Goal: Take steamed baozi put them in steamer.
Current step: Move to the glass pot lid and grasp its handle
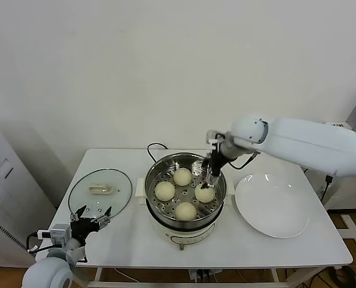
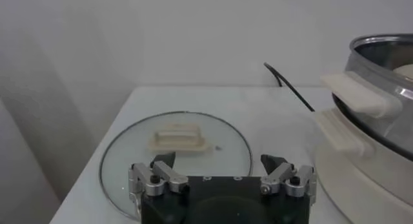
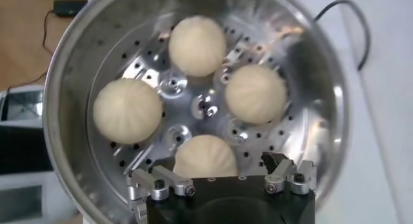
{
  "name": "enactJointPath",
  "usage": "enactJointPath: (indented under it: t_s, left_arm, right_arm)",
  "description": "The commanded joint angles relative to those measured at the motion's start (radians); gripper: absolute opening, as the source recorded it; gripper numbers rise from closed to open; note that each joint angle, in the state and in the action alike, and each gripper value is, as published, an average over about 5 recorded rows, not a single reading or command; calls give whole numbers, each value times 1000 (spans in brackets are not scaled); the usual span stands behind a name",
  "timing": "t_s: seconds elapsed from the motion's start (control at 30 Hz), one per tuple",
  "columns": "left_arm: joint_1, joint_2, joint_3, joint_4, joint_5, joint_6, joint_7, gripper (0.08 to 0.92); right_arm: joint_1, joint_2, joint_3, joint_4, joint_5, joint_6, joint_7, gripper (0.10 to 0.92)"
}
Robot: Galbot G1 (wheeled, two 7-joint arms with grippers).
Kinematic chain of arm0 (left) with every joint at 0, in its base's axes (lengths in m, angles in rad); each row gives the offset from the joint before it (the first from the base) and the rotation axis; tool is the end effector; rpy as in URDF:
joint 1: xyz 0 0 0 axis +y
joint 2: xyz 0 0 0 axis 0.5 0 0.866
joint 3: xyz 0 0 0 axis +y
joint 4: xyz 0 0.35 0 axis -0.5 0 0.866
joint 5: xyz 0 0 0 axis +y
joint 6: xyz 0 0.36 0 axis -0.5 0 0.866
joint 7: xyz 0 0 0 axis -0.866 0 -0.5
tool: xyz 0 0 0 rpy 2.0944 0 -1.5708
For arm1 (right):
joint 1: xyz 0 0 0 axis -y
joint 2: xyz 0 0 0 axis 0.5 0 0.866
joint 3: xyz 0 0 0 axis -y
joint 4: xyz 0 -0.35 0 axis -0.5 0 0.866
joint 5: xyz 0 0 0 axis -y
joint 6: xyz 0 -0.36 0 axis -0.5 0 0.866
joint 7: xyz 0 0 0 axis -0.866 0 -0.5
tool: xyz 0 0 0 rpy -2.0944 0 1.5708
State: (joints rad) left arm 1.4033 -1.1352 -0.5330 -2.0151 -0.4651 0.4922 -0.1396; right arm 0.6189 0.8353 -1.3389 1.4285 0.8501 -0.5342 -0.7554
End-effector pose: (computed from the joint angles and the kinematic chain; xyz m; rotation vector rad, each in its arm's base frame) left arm 0.2434 0.0852 -0.2780 -0.0678 -2.6996 -0.0227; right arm 0.5337 -0.0160 -0.0519 1.3196 -1.7771 0.9873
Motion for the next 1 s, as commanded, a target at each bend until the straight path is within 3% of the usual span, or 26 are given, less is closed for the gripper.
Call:
enactJointPath:
  t_s: [0.03, 0.3, 0.53, 0.83, 1.0]
  left_arm:
    - [-15, -5, 2, 7, -5, 0, -4, 823]
    - [-30, -6, 3, 18, -16, -13, -5, 823]
    - [-30, 1, 6, 2, 3, -37, 5, 823]
    - [-35, 28, -9, 13, 111, -83, 46, 823]
    - [-21, 53, -12, 66, 387, -152, 74, 823]
  right_arm:
    - [-221, -230, 445, -35, 33, 94, 143, 823]
    - [-784, -307, 1044, -9, -9, 292, 410, 823]
    - [-1355, -127, 1624, 39, -68, 455, 566, 823]
    - [-1722, 137, 2004, 67, -224, 549, 549, 823]
    - [-1833, 223, 2082, 85, -273, 585, 502, 823]
